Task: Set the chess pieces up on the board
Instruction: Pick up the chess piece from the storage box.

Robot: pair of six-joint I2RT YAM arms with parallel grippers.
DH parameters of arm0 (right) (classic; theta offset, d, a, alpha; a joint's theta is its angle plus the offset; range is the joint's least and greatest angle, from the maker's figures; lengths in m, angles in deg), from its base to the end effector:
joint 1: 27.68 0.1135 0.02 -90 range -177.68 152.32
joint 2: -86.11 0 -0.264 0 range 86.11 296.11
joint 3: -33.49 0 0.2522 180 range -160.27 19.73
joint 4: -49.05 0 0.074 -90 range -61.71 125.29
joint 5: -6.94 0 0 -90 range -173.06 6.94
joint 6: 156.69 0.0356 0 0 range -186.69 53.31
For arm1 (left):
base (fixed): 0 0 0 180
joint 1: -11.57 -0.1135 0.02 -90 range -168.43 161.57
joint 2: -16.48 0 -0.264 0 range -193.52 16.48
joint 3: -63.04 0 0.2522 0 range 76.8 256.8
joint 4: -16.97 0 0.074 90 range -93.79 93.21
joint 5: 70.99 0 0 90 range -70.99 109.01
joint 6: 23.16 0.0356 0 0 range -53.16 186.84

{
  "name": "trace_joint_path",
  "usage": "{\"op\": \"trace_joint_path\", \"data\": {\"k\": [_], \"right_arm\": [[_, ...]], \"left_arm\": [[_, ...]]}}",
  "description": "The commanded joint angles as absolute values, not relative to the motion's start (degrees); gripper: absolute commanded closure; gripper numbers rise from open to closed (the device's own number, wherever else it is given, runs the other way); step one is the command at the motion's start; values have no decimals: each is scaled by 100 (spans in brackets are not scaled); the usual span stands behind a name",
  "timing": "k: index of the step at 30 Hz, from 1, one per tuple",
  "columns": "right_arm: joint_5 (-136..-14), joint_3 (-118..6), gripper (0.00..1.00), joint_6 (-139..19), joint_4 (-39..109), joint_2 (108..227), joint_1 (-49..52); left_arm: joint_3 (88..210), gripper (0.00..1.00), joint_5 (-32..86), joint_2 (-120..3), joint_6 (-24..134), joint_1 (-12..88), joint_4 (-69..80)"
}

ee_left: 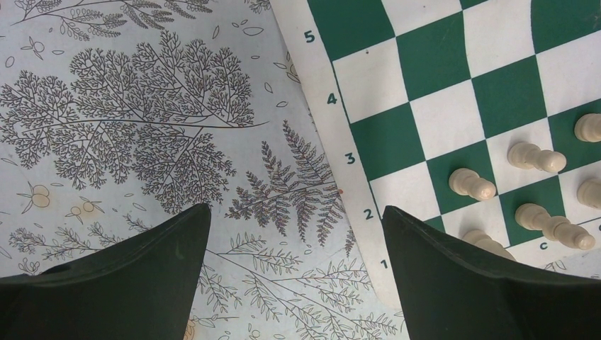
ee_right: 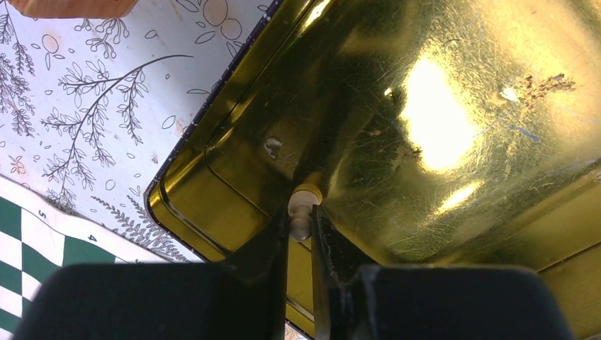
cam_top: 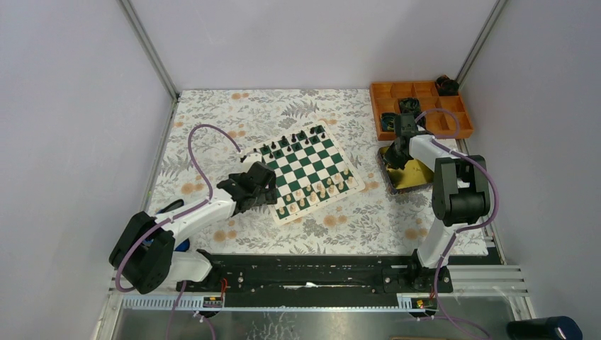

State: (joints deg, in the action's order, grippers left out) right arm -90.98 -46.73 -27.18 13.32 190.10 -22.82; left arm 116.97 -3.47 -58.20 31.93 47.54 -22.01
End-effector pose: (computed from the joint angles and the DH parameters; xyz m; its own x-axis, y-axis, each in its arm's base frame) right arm 0.3692 0.0265 0.1739 -0.6714 0.5753 -0.4671 0.5352 0.8124 0.2313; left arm 0.2022 -0.1299 0.1864 -0.7945 -0.0768 -0.6024 -0.0829 0.9964 -0.0177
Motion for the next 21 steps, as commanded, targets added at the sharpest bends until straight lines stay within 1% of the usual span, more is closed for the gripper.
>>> {"op": "trace_joint_path", "data": {"k": [1, 4, 21], "right_arm": [[-9175, -4762, 92, -2823, 1241, 18919, -2307], [-9224, -4839, 100, -2895, 1173, 18859, -2309], [-9443, -5358, 100, -3404, 770, 18324, -2290]], "left_arm": [[11848, 1, -515, -5811, 3297, 4792, -1943], [11846, 1, -532, -5771, 3285, 4787, -1947], [11831, 1, -693, -5249, 3263, 4787, -1954]]}}
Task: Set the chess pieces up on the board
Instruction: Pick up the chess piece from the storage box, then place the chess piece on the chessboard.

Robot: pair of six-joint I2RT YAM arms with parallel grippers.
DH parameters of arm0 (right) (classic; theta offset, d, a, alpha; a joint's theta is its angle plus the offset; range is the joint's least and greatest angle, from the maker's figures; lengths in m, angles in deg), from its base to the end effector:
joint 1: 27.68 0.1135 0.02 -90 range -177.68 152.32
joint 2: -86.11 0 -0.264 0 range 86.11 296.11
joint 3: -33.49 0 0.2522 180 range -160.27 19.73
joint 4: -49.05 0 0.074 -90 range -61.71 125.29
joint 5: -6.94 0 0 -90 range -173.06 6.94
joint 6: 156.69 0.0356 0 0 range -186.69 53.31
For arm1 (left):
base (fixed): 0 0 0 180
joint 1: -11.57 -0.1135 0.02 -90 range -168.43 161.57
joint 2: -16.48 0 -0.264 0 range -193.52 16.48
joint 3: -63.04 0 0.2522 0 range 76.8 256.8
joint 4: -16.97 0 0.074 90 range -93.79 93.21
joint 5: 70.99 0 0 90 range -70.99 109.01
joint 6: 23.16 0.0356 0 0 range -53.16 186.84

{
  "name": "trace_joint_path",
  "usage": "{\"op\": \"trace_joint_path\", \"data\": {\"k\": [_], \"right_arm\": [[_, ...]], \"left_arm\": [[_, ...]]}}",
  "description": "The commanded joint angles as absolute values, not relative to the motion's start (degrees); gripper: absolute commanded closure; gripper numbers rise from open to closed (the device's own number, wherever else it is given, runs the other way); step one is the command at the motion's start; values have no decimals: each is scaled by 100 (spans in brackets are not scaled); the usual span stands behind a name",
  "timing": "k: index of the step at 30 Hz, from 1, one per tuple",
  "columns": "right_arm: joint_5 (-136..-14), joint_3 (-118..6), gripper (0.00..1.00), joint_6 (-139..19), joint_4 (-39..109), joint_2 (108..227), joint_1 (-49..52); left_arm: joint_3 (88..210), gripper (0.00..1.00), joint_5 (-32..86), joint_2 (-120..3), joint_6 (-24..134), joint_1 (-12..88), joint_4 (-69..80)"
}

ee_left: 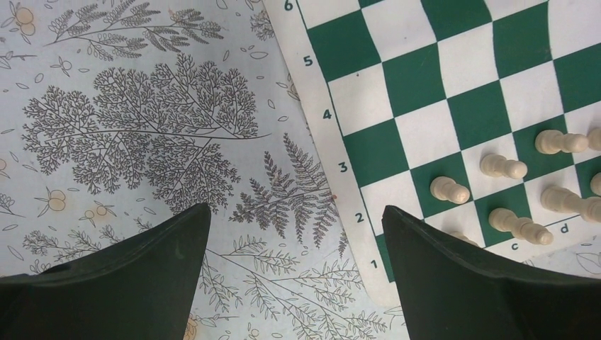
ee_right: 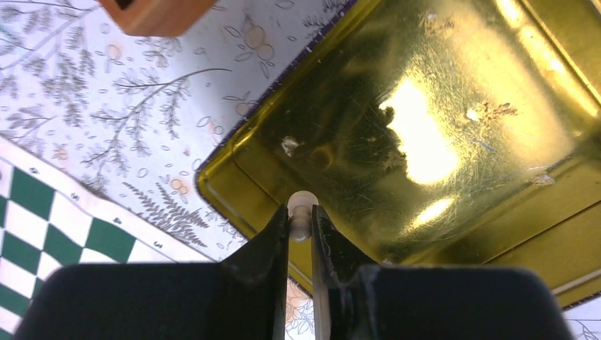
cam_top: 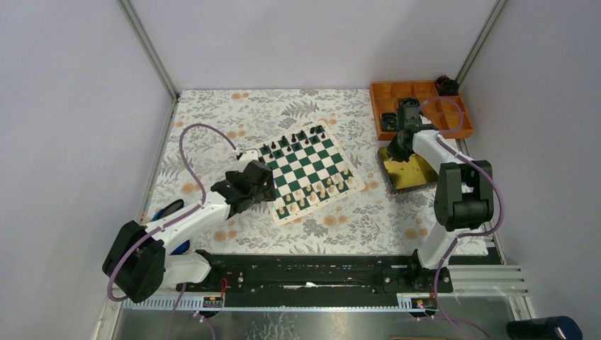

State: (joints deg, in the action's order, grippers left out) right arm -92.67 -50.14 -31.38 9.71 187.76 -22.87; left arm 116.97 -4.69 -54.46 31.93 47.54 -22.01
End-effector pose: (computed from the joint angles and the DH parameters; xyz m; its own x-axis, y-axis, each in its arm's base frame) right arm 0.3712 0.0253 0.2022 -0.6807 0.5146 -0.5214 0.4908 0.8487 0.1970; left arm 0.1983 -0.1262 0.2009 -0.7538 -0.1004 -0.6494 -0.0921 0.9946 -0.0469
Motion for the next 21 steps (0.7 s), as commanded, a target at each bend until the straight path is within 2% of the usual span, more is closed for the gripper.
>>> {"op": "trace_joint_path", "data": {"k": [1, 7, 13, 21], "right_arm": [[-9451, -5388, 100, -3470, 757, 18263, -2282], [-9510, -5815, 100, -3916, 426, 18015, -1988], [-9533, -6486, 100, -4222, 30, 18056, -1099], [-9374, -7416, 100, -4355, -405, 18685, 158]], "left_arm": [[11837, 1, -706, -5208, 3263, 4789, -1955], [11812, 1, -806, -4958, 3211, 4785, -1965], [11797, 1, -986, -4605, 3140, 4791, -2023], [11767, 1, -1385, -3981, 2944, 4786, -2268]]}}
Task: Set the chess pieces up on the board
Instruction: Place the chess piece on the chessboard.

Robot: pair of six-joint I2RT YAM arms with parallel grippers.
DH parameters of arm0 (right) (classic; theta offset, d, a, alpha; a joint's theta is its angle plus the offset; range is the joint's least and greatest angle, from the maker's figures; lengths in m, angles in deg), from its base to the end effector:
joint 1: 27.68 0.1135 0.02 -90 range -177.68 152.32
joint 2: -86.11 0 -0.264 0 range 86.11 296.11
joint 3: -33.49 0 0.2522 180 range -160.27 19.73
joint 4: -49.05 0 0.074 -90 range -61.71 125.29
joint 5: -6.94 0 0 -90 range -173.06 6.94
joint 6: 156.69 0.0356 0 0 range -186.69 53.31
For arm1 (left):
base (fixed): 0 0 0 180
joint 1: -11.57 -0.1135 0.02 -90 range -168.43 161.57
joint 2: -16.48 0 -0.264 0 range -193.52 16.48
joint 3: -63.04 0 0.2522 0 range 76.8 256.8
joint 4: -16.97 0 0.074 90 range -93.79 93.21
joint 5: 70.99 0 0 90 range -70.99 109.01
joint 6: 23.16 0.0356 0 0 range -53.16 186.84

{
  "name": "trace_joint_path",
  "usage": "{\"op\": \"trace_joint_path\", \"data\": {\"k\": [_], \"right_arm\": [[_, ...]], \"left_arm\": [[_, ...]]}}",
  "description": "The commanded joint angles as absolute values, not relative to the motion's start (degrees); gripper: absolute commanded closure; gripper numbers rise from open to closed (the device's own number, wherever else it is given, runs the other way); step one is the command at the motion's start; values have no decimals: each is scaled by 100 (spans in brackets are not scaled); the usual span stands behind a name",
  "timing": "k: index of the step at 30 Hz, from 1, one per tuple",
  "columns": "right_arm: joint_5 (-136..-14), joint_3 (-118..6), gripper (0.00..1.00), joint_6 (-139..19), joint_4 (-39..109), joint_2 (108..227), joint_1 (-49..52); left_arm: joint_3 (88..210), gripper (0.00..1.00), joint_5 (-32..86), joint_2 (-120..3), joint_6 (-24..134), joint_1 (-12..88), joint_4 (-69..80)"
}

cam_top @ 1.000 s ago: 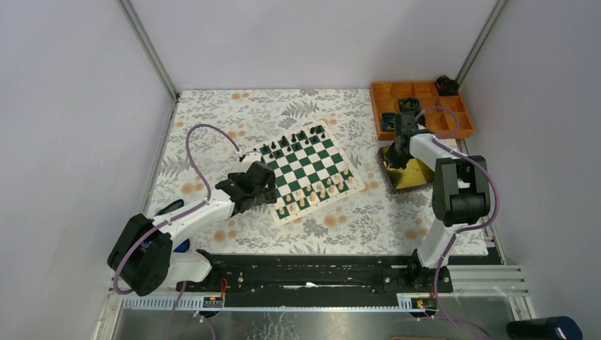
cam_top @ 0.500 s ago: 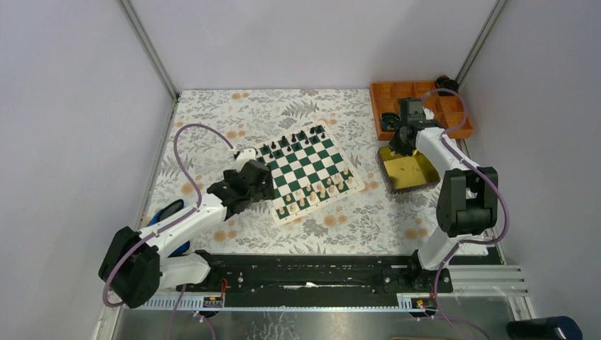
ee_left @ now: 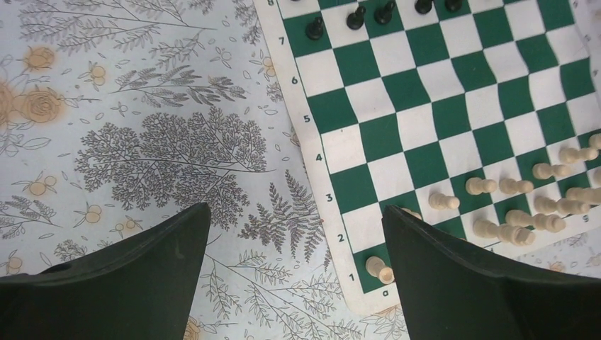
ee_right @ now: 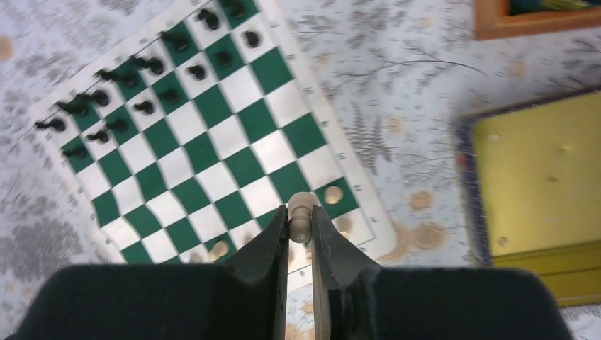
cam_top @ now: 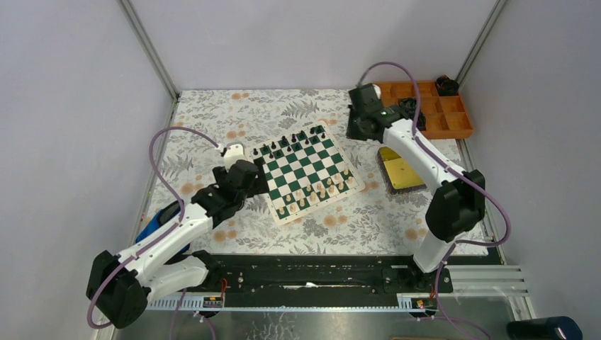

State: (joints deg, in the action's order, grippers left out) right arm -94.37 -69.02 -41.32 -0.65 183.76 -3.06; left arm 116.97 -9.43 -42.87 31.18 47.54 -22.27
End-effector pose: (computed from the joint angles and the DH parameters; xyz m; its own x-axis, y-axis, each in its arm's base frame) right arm 0.3517 0.1535 0.3197 -0.7001 0.1413 -0.6999 0.0198 0.9837 0.1789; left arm 0.1810 -0.1104 0.2428 -0.6035 -0.1954 -0.7731 -0.1348 0.9806 -0.1427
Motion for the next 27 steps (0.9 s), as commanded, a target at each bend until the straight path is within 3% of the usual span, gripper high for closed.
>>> {"op": "trace_joint_path", "data": {"k": [1, 14, 27], "right_arm": [[-9343, -7539, 100, -4369, -467, 18803, 316], [-8948, -9135, 100, -4563, -1074, 20388, 1980], [-8552, -9788, 100, -4670, -1302, 21316, 2787]], "left_arm": [[11772, 1, -1462, -3895, 2906, 4787, -2309], [12467, 1, -2187, -2960, 2558, 4787, -3174], [13447, 1, -2548, -2700, 2581, 4787, -3765]]}}
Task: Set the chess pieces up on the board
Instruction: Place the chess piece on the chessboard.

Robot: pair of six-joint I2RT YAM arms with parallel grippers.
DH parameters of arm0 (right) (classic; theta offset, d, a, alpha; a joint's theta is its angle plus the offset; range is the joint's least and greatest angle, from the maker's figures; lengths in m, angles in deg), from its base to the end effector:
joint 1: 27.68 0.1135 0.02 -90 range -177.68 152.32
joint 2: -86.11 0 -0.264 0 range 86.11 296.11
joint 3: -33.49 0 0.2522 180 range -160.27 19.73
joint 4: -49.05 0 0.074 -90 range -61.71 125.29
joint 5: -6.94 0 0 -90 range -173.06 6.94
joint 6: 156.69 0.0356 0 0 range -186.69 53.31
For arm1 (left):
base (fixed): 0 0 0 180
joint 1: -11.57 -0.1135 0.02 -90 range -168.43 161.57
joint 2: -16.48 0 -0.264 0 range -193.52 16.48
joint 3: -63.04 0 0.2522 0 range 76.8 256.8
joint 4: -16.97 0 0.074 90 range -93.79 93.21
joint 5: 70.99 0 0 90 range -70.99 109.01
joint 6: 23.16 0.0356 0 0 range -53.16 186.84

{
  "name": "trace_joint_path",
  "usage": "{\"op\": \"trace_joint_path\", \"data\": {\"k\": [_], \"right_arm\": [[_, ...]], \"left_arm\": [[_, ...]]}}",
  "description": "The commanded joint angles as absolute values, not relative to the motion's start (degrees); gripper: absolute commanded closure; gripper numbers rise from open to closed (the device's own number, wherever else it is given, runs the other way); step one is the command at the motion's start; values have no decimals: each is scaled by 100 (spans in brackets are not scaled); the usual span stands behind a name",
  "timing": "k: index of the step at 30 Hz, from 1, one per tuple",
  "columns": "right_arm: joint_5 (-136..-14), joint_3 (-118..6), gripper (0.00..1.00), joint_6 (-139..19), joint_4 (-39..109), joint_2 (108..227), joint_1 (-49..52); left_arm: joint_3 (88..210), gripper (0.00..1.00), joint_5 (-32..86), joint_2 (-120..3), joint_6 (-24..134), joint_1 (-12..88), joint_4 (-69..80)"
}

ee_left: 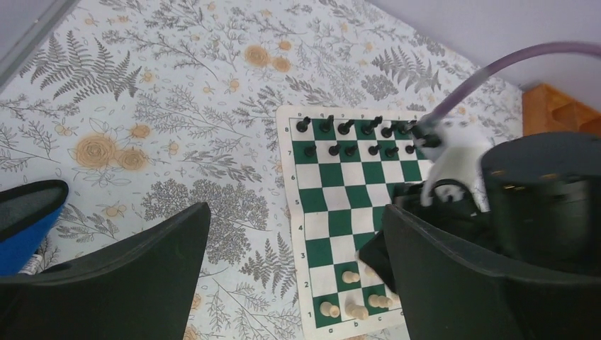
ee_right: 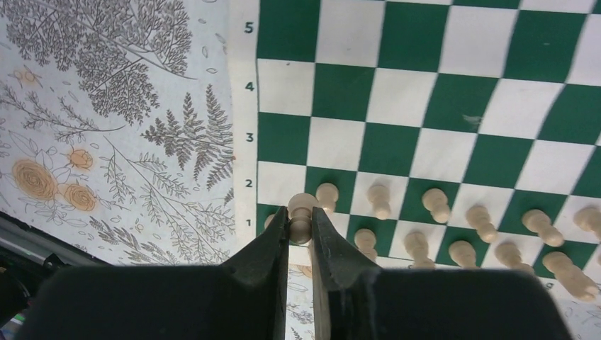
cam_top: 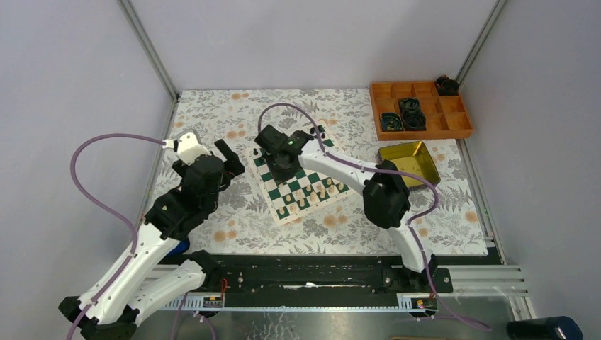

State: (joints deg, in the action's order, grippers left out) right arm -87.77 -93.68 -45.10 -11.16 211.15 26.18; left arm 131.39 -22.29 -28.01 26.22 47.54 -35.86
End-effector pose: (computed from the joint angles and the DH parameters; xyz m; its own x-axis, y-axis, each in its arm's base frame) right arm 0.2863 0.3871 0.2461 -0.7522 -0.4082 -0.5173 -0.5404 0.8314 0.1297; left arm 0.1356 -0.0694 0.3517 -0.2806 -0.4007 -0.8722 -0.2750 0.9042 -0.3269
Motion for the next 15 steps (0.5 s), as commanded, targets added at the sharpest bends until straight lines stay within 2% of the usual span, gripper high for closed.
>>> {"op": "trace_joint_path", "data": {"k": [1, 15], "right_arm": [[-8532, -9873, 100, -4680, -1338, 21386, 2825], [-8424, -9773, 100, -4692, -1208, 21712, 3032]], "left_arm": [[13499, 1, -2561, -2689, 2599, 4787, -3772], [13795, 1, -2667, -2724, 2799, 4780, -3792]]}}
